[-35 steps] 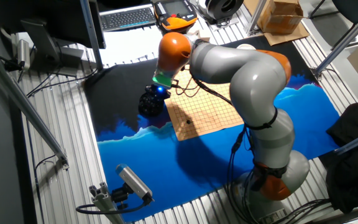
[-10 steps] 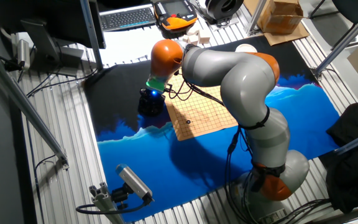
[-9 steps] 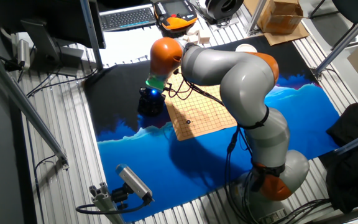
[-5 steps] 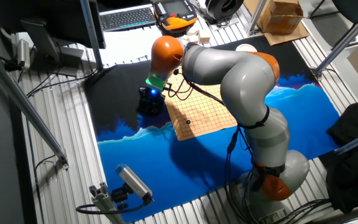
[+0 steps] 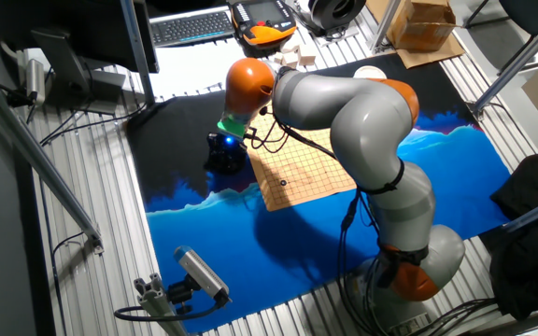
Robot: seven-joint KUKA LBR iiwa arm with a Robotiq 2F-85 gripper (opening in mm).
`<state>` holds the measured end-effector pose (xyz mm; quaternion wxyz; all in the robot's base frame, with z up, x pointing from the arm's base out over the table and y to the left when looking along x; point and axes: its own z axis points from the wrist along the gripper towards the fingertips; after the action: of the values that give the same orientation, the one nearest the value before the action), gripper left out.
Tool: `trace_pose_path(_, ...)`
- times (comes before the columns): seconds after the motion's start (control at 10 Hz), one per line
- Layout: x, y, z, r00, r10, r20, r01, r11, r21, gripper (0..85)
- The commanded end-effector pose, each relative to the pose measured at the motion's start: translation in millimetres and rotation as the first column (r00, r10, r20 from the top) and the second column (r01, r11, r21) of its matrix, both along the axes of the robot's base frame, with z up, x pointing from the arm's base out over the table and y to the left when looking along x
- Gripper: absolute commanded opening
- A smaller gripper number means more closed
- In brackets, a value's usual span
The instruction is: Play the first move as black on the 3-4 point in the upper right corner of the Go board
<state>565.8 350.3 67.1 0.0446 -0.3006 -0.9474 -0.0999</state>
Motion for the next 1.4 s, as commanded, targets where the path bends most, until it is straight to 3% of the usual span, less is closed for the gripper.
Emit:
trace_pose_path(0.0, -0.2, -0.3, -1.4, 1.0, 0.003, 0.003, -0.003, 1.0, -0.002, 34.0)
trace_pose_path(0.7, 1.4, -0.5, -6.4, 1.0, 0.021, 0.012, -0.021, 0.999, -0.028, 34.0)
trace_pose_path(0.8, 1.7, -0.9, -6.3, 1.0, 0.026, 0.012, -0.026, 1.0, -0.017, 34.0)
trace_pose_path(0.9, 1.6, -1.1, -6.3, 0.999, 0.033, 0.011, -0.032, 0.999, -0.022, 17.0)
trace_pose_path(1.0, 1.6, -1.3, -6.3, 0.999, 0.042, 0.013, -0.042, 0.999, -0.025, 17.0)
trace_pose_path(1.1, 1.8, -1.8, -5.9, 0.998, 0.057, 0.014, -0.056, 0.998, -0.032, 0.0)
trace_pose_path(1.3, 3.0, -5.3, -3.6, 0.997, 0.075, 0.01, -0.075, 0.997, -0.019, 0.0)
